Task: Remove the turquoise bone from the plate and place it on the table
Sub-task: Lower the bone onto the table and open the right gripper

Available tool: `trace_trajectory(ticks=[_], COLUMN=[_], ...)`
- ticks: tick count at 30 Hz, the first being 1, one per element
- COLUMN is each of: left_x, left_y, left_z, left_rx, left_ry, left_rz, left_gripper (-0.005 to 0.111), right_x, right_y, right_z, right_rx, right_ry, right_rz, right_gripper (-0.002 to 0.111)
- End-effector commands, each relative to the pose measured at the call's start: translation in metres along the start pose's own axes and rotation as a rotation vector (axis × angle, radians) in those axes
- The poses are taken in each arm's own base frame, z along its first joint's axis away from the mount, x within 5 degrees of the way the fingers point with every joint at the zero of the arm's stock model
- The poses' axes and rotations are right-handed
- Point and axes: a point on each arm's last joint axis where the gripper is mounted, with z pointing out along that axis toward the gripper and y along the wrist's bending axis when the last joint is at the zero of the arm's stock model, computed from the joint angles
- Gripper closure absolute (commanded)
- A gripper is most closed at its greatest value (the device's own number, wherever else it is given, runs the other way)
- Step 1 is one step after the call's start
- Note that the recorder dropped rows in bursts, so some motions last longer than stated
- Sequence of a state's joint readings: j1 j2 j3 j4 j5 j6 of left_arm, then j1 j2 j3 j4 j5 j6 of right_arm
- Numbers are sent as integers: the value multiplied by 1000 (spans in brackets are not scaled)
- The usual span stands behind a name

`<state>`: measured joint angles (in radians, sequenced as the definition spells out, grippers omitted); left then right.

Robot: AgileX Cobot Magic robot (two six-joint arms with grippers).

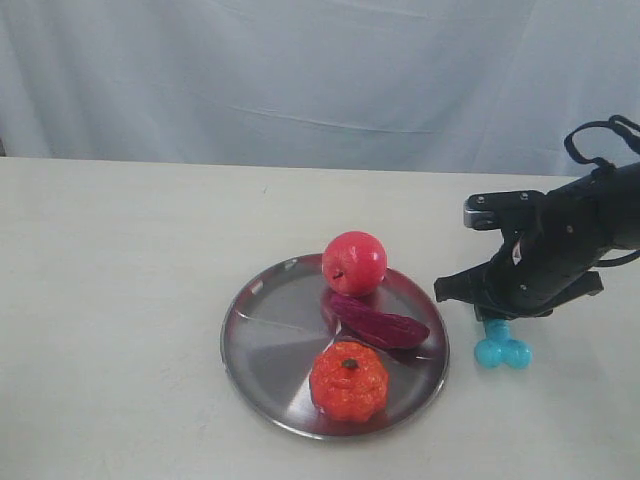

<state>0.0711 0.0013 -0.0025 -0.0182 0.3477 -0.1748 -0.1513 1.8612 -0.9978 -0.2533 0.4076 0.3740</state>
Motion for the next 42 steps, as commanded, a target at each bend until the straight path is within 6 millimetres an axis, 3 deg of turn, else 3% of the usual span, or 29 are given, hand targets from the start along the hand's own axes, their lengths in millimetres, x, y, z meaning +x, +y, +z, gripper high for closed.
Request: trace_trajectory(ticks=[1, 9, 24, 29, 32, 39, 42], left_x=[0, 0, 0, 0, 0, 0, 0], left_y=[0, 0, 0, 0, 0, 0, 0], left_z=[0, 0, 0, 0, 0, 0, 0], left_rx=[7, 7, 7, 7, 7, 7, 7], left_ry=[-3, -3, -3, -3, -3, -3, -3], left_rz=[-4, -4, -4, -4, -4, -4, -4], left_gripper=[107, 107, 107, 107, 107, 107, 107], right_x=[-1, 2, 3, 7, 8, 7, 6], right_y=[0, 15, 15, 15, 15, 15, 15], right_z=[3, 8, 9, 19, 20, 19, 15], right_rx=[-4, -30, -28, -22, -22, -22, -23], right_ry=[-5, -8, -2, 34, 34, 34, 24], right_rz=[1, -31, -32, -36, -31, -31, -30], right_gripper=[91, 91, 90, 89, 82, 49, 46])
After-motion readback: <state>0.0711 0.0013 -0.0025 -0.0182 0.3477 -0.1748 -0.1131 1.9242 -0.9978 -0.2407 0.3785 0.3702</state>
